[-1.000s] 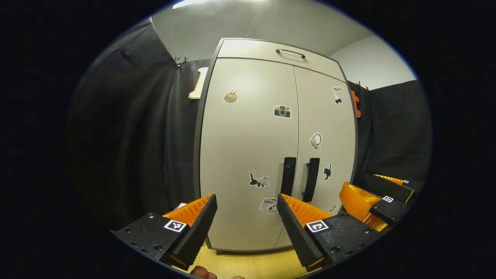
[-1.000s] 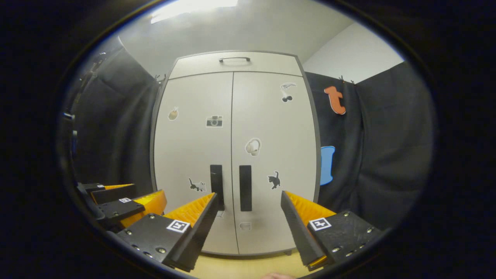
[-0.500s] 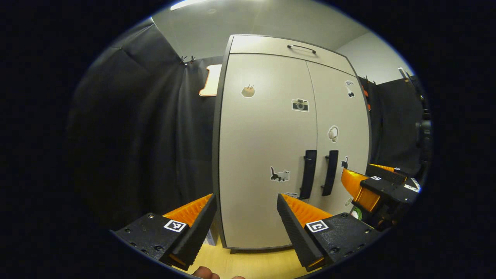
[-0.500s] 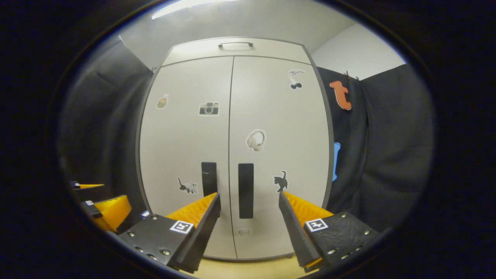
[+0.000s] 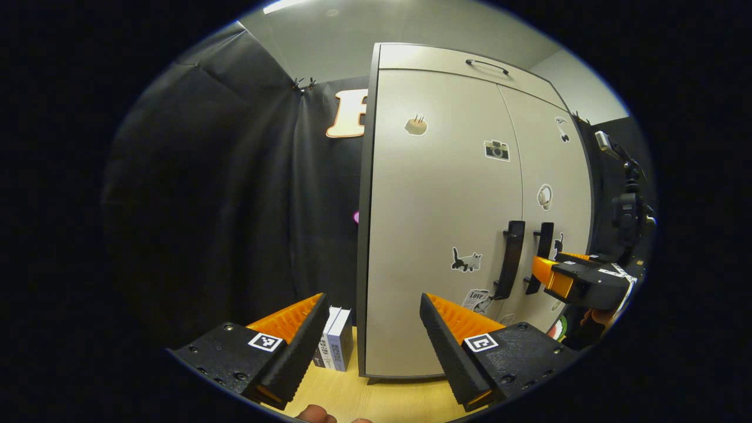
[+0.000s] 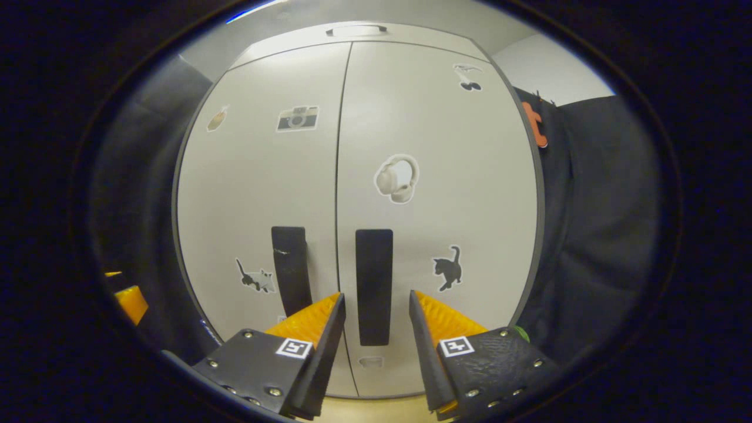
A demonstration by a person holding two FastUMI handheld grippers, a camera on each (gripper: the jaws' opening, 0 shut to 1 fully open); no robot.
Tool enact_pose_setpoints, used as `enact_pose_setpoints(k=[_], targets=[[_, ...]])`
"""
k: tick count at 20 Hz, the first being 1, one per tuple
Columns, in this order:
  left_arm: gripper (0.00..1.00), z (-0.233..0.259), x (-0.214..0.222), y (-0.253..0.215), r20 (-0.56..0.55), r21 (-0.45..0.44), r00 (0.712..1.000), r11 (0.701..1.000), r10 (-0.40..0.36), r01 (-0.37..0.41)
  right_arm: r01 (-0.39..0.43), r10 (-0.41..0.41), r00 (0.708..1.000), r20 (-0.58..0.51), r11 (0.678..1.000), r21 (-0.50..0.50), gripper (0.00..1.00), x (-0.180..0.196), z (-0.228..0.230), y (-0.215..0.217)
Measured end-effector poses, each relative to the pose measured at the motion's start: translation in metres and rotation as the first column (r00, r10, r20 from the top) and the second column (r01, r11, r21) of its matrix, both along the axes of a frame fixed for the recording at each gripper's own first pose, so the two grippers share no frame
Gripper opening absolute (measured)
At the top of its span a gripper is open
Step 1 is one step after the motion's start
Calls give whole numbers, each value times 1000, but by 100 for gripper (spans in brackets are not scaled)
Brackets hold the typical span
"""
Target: Open the right door of the double-door shoe cabinet with the right hand, and open the left door with the left hand.
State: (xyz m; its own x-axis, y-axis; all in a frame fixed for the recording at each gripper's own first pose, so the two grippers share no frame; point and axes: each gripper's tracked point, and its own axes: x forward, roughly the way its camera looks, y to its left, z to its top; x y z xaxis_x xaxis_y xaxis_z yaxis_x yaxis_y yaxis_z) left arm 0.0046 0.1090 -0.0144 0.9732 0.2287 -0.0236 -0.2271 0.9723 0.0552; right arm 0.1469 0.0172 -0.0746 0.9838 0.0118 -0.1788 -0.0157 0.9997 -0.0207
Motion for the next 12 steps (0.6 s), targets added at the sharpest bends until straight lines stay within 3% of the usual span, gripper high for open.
enact_pose_setpoints(k=[1,2,3,7,8,10,11,12], targets=[[96,0,2,2,-2,0,1000,1000,4,-4,-4,4,1000,0,1000,3,65,1,1,2],[93,-1,3,3,-3,0,1000,1000,7,-7,15,-15,1000,5,1000,0,63,7,1,-2],[93,-1,4,5,-3,0,1000,1000,10,-10,8,-8,1000,8,1000,6,47,13,0,0],[96,-5,7,5,-17,-5,1000,1000,12,-12,2,-2,1000,-15,1000,5,45,18,-7,2],[96,-6,7,5,-19,-8,1000,1000,11,-12,7,-7,1000,-10,1000,-2,31,21,-8,4],[96,-8,5,6,-26,-12,1000,1000,16,-16,8,-8,1000,0,1000,-21,31,21,-9,5],[96,-9,4,6,-29,-12,999,1000,19,-19,4,-4,1000,-1,1000,-18,25,20,-8,5],[96,-10,2,7,-31,-11,999,1000,22,-22,-4,3,1000,-9,1000,-10,25,19,-10,5]])
